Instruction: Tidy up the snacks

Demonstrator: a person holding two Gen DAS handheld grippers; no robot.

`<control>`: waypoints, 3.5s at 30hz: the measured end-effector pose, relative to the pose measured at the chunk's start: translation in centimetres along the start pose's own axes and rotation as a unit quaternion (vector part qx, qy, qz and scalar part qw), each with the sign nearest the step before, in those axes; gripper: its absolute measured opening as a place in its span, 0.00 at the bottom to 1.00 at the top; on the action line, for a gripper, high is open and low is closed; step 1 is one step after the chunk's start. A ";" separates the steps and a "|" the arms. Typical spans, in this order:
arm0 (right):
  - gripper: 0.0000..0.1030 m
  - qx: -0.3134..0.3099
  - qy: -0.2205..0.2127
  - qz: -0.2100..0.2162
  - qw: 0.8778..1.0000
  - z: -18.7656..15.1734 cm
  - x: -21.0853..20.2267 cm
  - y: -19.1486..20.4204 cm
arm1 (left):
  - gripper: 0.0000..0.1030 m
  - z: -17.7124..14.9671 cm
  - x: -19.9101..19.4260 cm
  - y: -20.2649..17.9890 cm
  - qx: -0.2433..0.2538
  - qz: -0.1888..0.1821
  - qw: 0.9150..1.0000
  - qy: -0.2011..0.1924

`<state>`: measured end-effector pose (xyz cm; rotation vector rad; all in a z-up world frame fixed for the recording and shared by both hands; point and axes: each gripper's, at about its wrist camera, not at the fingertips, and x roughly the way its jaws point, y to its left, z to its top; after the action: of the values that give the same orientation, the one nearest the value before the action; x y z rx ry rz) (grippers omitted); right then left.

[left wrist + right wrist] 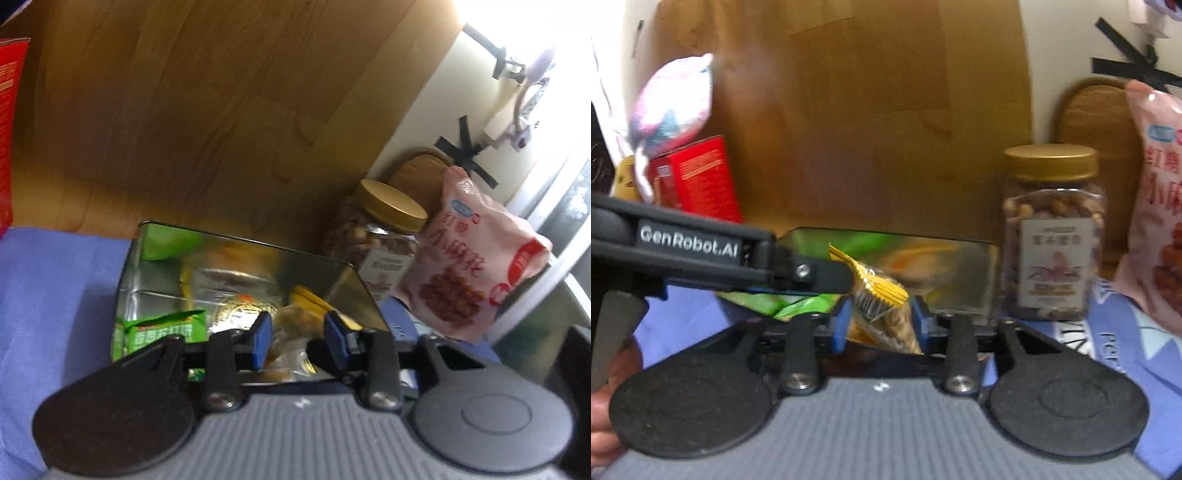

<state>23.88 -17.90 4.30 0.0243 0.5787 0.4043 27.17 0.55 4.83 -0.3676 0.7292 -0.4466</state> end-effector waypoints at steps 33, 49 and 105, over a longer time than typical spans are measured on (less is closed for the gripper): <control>0.64 0.033 0.015 0.032 0.999 -12.0 -13.6 5.2 | 0.49 -15.9 -14.8 -2.5 0.099 0.272 0.957 -0.032; 0.68 0.082 0.003 0.022 0.996 -13.3 -13.1 4.8 | 0.55 -12.0 -20.7 4.0 0.065 0.455 0.881 -0.111; 0.36 -0.069 0.025 -0.003 0.997 -16.7 -15.4 5.2 | 0.29 -18.6 -7.7 -6.4 0.045 -0.053 0.990 0.119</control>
<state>1.31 -20.47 -0.92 -0.1204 0.5997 0.4386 7.30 -4.03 -0.81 -0.2703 0.9214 -0.6291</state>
